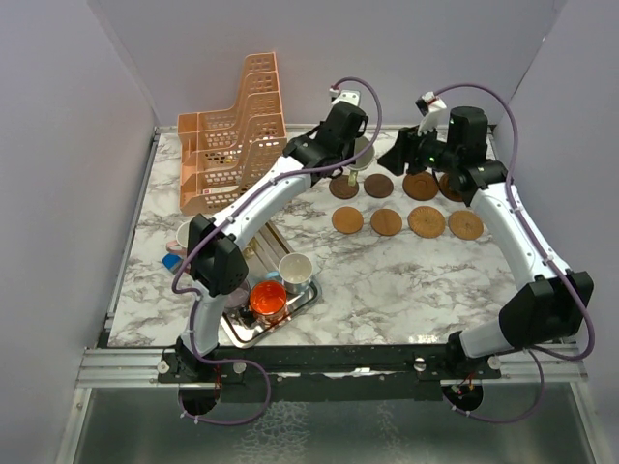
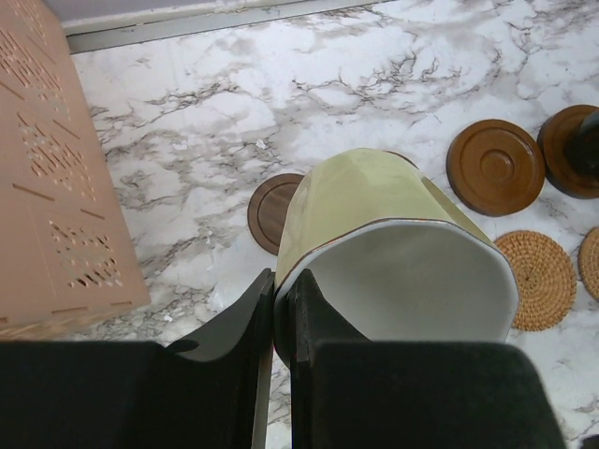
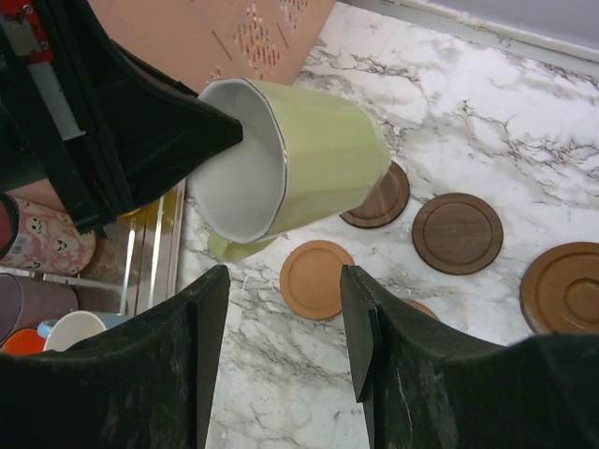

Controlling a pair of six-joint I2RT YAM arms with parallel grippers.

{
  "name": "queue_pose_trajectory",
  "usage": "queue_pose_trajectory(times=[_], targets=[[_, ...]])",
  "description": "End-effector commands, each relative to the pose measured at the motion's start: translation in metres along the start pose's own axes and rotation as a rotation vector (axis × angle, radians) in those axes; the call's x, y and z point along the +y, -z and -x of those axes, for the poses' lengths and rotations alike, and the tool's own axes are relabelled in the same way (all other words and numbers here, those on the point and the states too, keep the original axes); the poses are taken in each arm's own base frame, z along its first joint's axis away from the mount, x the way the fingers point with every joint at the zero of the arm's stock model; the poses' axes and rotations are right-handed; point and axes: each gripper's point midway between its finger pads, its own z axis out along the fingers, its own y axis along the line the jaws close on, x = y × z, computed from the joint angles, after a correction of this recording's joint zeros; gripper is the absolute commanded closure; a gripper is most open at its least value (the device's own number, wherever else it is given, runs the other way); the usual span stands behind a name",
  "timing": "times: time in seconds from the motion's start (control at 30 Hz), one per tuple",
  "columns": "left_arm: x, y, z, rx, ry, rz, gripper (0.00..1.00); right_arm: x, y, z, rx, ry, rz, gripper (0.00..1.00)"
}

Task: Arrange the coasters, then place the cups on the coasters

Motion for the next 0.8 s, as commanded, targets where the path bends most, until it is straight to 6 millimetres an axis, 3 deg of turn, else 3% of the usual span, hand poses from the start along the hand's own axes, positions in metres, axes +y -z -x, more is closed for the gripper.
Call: queue_pose_trajectory(times=[0.0,0.23,0.77], targets=[[-0.014,0.012,0.042,-0.157,0.147,0.023,1.00,0.002,-0.016,0.011,-0.012,0.012,-0.025,0.49],[-0.026,0.014,0.036,-0.146,0.160,0.017,1.00,-0.005,-0.032,0.008,0.016,0.013,-0.079,0.52],[-0.044,0.022,0.029,-0.132,0.176,-0.004,1.00,-0.037,-0.050,-0.005,0.066,0.005,-0.238,0.73]])
